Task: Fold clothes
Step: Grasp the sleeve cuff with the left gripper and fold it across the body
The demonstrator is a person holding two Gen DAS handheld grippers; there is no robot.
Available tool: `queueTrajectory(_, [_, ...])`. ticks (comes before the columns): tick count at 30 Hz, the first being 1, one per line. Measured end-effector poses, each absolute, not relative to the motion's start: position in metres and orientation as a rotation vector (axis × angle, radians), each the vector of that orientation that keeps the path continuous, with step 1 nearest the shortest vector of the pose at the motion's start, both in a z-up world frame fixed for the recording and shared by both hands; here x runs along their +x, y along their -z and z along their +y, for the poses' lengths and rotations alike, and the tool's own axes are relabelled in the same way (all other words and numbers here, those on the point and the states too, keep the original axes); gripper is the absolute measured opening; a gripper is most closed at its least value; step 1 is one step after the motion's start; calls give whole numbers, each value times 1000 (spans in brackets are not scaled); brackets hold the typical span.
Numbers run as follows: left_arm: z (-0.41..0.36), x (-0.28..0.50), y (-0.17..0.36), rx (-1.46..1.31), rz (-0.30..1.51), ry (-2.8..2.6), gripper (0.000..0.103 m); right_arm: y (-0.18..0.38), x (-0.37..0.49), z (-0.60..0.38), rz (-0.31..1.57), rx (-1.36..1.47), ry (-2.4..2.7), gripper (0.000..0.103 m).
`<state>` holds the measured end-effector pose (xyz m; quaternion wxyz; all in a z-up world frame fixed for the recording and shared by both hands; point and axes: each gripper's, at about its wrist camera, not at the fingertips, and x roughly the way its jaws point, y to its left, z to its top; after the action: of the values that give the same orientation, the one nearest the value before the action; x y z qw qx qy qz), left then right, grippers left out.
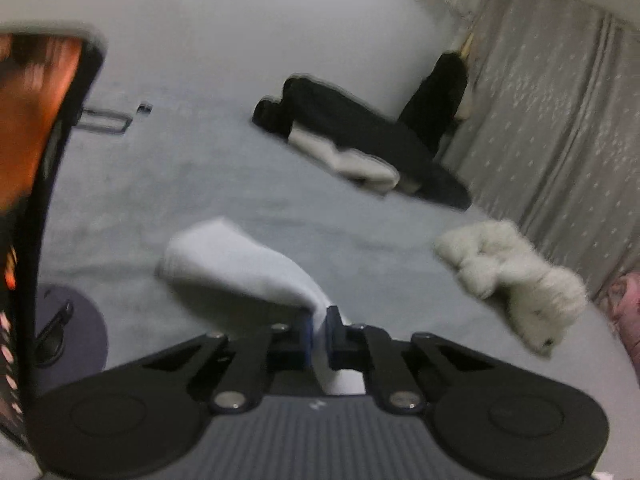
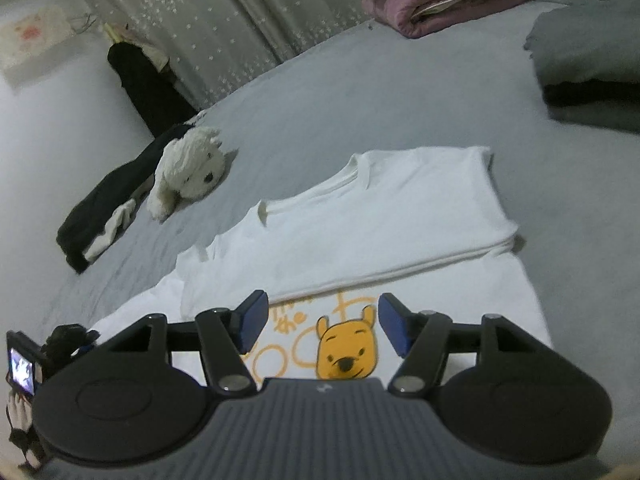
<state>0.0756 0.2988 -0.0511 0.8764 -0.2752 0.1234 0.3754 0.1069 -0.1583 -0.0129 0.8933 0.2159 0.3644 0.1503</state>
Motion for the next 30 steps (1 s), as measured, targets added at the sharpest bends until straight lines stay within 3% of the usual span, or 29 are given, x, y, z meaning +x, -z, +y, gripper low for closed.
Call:
queueTrajectory(14, [208, 93, -54, -522, 88, -478, 6, 2, 104, -196, 711, 603, -252, 66])
queueTrajectory(22, [156, 113, -73, -519, 111, -330, 6, -3, 104, -213, 693, 682, -245, 66])
queueTrajectory(30, [89, 131, -60, -519, 171, -215, 6, -9, 101, -230, 667, 736, -239, 68])
